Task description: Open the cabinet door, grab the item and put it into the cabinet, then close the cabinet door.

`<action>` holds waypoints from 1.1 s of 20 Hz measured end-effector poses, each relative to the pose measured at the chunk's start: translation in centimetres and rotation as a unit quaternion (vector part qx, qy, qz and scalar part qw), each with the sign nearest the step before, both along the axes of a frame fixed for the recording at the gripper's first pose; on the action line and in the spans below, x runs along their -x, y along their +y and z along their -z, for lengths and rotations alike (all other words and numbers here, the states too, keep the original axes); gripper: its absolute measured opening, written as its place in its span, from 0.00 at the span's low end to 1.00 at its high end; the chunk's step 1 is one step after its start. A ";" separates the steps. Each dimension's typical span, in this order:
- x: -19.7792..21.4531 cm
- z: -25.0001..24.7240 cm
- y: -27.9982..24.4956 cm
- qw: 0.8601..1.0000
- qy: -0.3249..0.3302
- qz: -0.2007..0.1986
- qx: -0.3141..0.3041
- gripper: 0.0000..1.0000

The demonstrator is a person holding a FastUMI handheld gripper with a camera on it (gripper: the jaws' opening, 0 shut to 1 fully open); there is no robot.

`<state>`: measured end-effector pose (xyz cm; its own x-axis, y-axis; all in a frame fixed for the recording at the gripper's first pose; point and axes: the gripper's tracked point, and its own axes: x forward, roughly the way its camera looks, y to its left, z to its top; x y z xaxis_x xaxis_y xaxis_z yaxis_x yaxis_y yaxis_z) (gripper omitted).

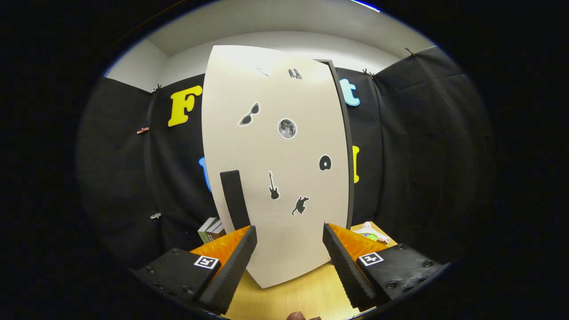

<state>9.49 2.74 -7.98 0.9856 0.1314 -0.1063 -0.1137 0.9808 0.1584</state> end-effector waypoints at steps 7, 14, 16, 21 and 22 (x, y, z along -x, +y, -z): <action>0.2 -0.5 0.2 1.000 -0.008 0.005 -0.001 0.98; 0.2 -0.8 0.0 1.000 -0.014 0.007 0.003 0.98; 0.2 -1.0 0.0 1.000 -0.019 0.005 0.005 0.98; 0.4 -1.5 0.1 0.999 -0.031 -0.002 0.011 0.98; 0.5 -1.7 0.1 0.999 -0.034 -0.005 0.013 0.98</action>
<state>9.03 2.89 -6.26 0.9894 0.1384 -0.0433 -0.1321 0.9834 0.1246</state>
